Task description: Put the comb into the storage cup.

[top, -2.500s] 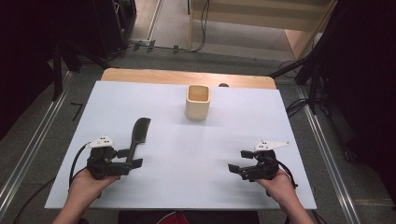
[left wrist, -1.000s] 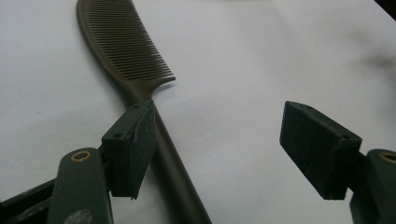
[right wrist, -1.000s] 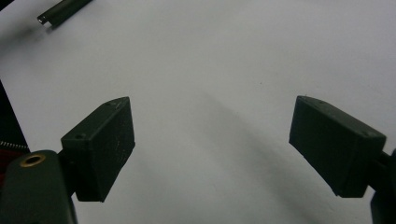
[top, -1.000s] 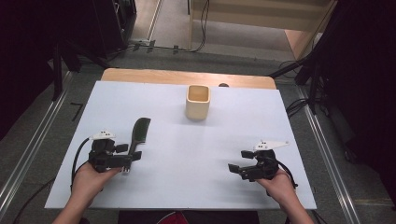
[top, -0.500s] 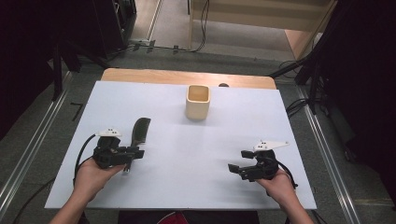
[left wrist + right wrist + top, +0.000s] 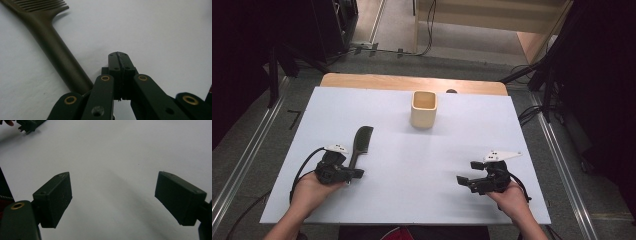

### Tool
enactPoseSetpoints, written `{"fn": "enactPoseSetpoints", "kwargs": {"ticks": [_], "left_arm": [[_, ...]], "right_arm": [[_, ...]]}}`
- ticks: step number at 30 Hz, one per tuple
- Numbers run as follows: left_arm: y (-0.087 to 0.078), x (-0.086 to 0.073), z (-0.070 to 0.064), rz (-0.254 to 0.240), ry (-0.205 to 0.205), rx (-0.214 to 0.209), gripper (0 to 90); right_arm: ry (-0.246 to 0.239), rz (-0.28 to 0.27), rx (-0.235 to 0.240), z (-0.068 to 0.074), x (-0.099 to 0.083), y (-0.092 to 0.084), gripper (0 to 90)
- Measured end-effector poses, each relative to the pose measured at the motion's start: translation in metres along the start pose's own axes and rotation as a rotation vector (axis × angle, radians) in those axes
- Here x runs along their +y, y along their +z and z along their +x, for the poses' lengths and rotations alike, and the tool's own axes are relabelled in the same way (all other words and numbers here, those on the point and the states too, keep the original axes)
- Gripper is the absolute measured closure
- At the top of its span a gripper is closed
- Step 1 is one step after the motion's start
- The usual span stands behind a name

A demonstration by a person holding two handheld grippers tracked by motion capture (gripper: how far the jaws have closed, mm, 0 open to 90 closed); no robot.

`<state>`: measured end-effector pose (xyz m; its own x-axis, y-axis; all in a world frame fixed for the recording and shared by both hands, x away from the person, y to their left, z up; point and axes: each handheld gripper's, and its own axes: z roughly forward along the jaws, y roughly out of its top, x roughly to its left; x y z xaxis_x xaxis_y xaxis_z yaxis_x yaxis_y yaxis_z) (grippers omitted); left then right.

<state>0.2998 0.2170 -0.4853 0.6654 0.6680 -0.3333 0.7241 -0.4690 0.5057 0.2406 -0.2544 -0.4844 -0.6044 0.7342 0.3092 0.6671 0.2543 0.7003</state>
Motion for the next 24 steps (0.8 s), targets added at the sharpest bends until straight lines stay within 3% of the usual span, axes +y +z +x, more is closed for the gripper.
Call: {"fn": "enactPoseSetpoints", "kwargs": {"ticks": [18,24], "left_arm": [[-0.004,-0.002,0.012,0.001,-0.043,0.054,90.0],[-0.004,-0.002,0.014,0.005,-0.045,0.052,90.0]], "right_arm": [[-0.003,0.004,-0.002,0.0,0.0,0.0,12.5],[-0.003,0.001,-0.003,0.0,0.0,0.0,12.5]]}}
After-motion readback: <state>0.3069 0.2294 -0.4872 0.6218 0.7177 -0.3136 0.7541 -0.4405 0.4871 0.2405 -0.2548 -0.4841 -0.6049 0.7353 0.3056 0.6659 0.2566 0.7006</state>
